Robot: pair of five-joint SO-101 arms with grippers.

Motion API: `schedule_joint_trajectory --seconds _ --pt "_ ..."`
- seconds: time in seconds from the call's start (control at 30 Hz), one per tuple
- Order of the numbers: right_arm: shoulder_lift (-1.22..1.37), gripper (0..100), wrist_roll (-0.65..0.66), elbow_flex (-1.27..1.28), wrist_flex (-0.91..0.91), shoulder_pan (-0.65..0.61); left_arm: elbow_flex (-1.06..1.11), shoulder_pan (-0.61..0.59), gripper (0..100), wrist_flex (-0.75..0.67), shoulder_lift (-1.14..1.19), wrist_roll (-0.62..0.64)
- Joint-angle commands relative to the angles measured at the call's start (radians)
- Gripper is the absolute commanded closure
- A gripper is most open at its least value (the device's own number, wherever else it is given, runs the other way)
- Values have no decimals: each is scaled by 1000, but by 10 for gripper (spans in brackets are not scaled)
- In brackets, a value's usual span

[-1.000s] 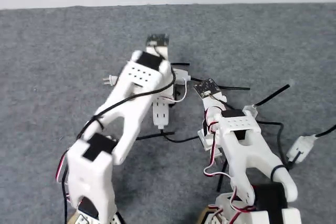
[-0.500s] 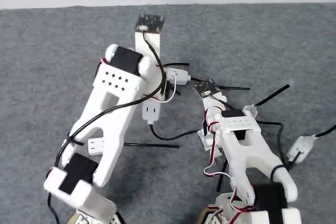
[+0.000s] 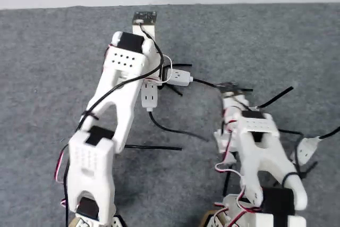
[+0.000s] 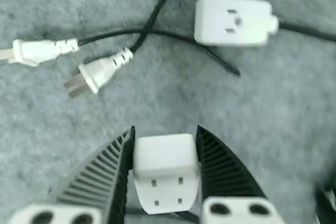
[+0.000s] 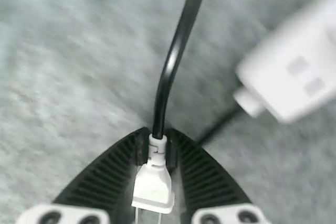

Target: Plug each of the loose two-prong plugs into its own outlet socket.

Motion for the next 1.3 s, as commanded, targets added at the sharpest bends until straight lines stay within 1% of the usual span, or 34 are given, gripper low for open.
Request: schedule_joint_trajectory --seconds 0.0,0.13,0.2,0.23,0.3,0.33,0.43,0.57,0.7,0.87,0.97,1.1,1.27 --pt "-39 991 3 -31 38 81 -196 -23 985 34 112 43" --pt "-39 991 3 -29 45 156 -331 -55 985 38 221 46" --pt "-39 991 3 -29 42 183 -349 -68 985 40 236 38" --pt "-39 991 3 -31 42 188 -348 -63 985 40 245 15" --pt "-39 991 5 -32 41 176 -315 -29 986 40 259 -54" --pt "-39 991 5 -32 41 165 -288 -9 985 40 265 -61" --pt "-36 991 5 -31 41 151 -211 37 985 40 298 -60" --pt "-35 991 9 -31 41 150 -153 51 985 40 318 -57" --pt "-31 991 11 -31 41 148 -114 80 986 40 293 5" --pt "-31 991 11 -31 41 148 -7 167 984 23 282 110" --pt "-31 991 11 -31 39 147 13 175 982 -23 281 221" --pt "-30 991 11 -31 25 147 2 161 926 -61 275 308" --pt "-28 991 11 -29 25 147 -8 161 893 -58 282 313"
